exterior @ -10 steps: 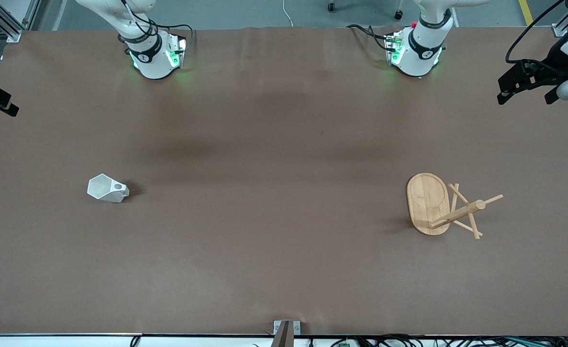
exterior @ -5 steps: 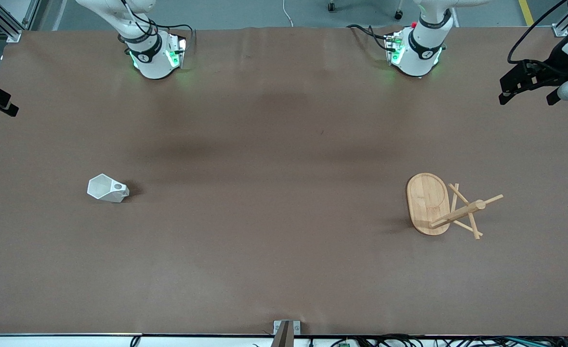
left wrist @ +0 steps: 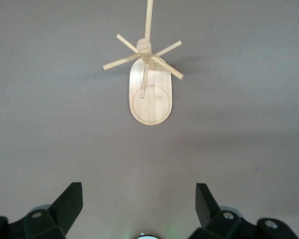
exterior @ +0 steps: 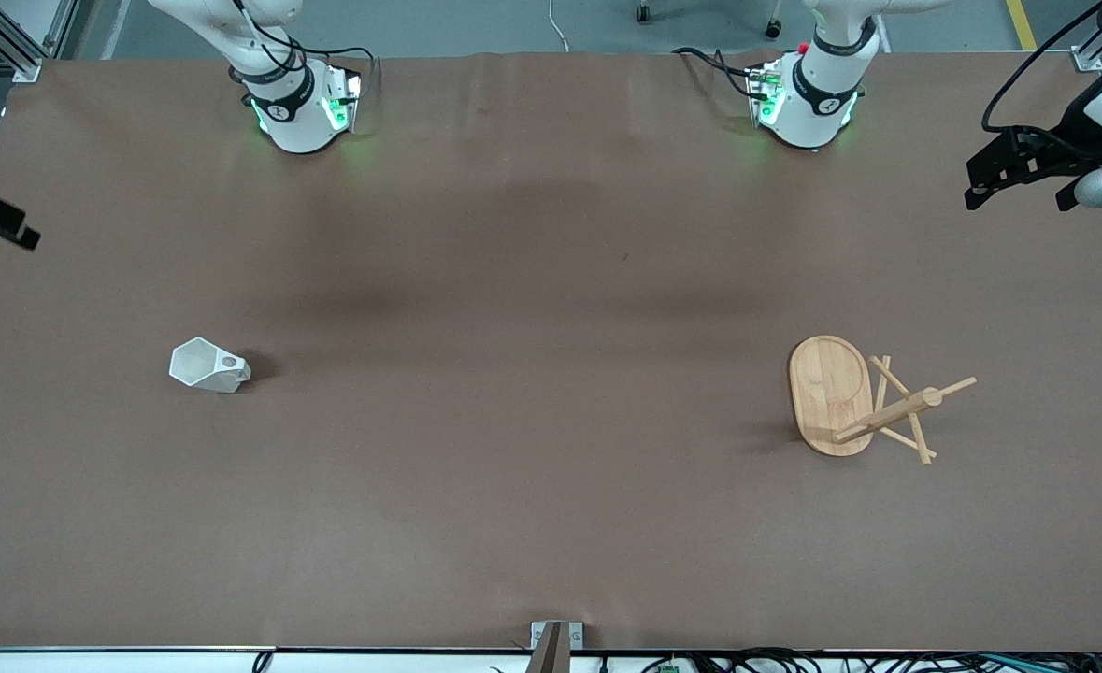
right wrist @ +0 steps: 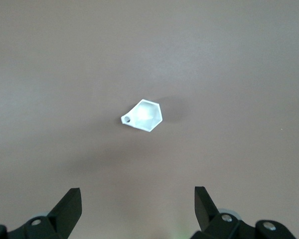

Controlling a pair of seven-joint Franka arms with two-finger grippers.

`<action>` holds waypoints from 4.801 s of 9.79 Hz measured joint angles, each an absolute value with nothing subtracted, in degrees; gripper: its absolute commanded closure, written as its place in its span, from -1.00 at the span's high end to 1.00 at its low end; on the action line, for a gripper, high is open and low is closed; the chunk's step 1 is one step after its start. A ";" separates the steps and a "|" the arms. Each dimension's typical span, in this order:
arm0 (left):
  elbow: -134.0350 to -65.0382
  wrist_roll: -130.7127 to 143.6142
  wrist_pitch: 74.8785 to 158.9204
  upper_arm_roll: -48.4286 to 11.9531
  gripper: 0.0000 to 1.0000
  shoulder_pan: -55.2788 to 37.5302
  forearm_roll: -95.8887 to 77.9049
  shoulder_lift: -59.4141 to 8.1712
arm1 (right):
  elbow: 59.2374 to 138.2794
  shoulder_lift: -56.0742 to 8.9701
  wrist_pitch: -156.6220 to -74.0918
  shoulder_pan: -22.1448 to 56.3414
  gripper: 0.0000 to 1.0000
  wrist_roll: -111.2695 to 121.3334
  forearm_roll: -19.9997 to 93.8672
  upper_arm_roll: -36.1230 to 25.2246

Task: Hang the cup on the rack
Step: 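Reach the right gripper to the white cup and grasp it, then lift the white cup with the right gripper while the left gripper approaches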

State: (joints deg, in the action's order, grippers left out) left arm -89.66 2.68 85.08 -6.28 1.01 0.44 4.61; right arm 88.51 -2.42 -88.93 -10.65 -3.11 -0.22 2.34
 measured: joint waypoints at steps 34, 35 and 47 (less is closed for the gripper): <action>-89.42 3.54 84.40 -17.01 1.00 -0.06 -8.86 3.02 | 104.77 -16.67 -107.50 -7.87 -0.99 9.85 46.01 14.08; -89.42 3.48 84.40 -19.04 1.00 -0.05 -9.16 2.73 | 105.50 -17.08 -108.28 -4.94 -0.99 11.45 52.36 14.20; -84.95 -3.33 96.67 -40.08 1.00 -9.41 1.49 -8.83 | 114.81 -20.82 -108.53 12.12 -0.99 34.78 96.47 14.64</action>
